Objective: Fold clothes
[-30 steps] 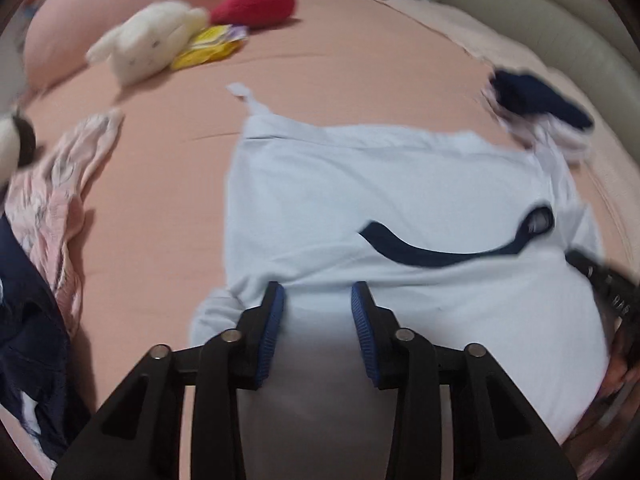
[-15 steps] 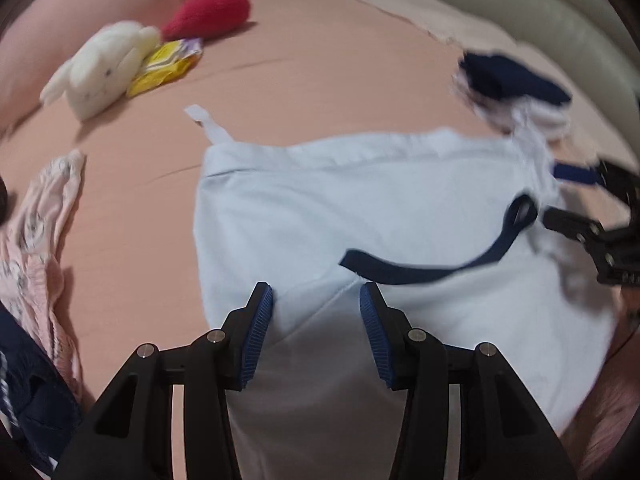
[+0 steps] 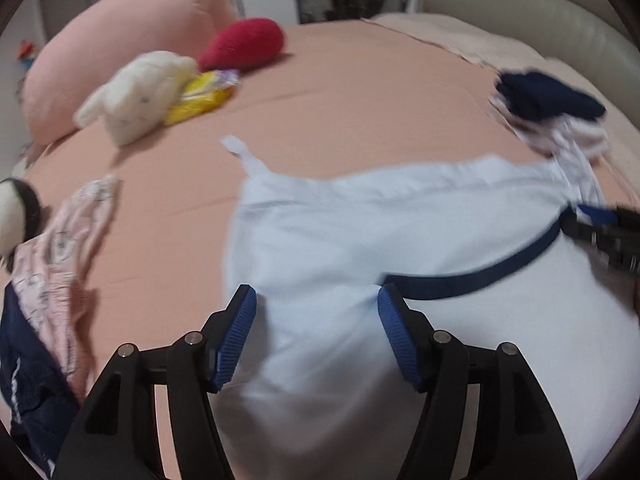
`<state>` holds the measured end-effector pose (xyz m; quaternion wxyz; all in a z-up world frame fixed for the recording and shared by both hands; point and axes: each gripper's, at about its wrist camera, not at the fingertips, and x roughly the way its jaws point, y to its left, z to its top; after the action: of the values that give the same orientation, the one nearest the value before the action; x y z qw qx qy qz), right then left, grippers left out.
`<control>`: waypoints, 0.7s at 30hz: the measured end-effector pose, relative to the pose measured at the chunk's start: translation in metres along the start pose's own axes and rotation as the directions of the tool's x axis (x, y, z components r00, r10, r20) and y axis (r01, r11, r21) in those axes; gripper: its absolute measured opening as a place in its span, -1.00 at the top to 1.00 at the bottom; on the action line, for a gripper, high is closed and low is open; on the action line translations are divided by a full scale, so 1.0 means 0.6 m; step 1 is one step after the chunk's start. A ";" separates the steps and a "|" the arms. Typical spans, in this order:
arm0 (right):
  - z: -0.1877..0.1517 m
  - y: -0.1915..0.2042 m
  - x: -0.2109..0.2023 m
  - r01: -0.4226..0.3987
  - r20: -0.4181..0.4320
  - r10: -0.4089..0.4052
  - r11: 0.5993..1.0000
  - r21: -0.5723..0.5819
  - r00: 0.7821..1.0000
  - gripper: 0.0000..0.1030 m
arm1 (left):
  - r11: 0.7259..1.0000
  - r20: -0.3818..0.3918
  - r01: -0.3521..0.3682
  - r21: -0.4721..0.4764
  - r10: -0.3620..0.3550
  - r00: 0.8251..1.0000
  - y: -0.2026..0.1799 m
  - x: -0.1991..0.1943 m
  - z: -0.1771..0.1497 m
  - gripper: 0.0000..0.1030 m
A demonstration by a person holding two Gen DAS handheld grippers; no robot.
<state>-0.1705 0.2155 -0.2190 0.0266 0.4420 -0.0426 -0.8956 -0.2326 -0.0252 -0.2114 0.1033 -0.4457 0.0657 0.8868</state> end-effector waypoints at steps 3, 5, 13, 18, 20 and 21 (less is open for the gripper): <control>0.009 0.012 -0.036 0.008 0.002 -0.008 0.999 -0.036 1.000 -0.09 | 0.989 -0.005 0.127 -0.069 -0.128 0.992 0.024 -0.040 0.013 -0.27; 0.015 0.014 -0.077 -0.013 0.025 0.014 1.000 -0.016 1.000 -0.13 | 0.980 0.002 0.173 -0.096 -0.173 0.985 0.033 -0.070 0.011 -0.27; -0.079 0.023 -0.157 -0.030 -0.068 0.030 1.000 -0.008 0.997 -0.13 | 0.949 -0.033 0.129 -0.287 -0.144 0.989 0.011 -0.139 -0.078 -0.27; -0.132 0.078 -0.173 0.002 -0.054 -0.009 0.991 -0.131 0.999 -0.13 | 0.991 -0.063 0.107 -0.080 -0.113 0.992 -0.111 -0.134 -0.115 -0.26; -0.150 0.094 -0.161 0.040 -0.063 -0.054 0.980 -0.194 0.997 -0.13 | 0.998 -0.097 0.057 0.027 -0.054 0.994 -0.150 -0.119 -0.134 -0.26; -0.160 0.098 -0.153 0.066 -0.068 -0.084 0.970 -0.232 0.994 -0.13 | 0.996 -0.111 0.033 0.081 -0.024 0.994 -0.169 -0.112 -0.144 -0.26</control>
<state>-0.0379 0.1596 -0.1989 0.0452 0.4718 0.0790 -0.8770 -0.1021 0.0470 -0.2111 0.1306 -0.4899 0.1016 0.8559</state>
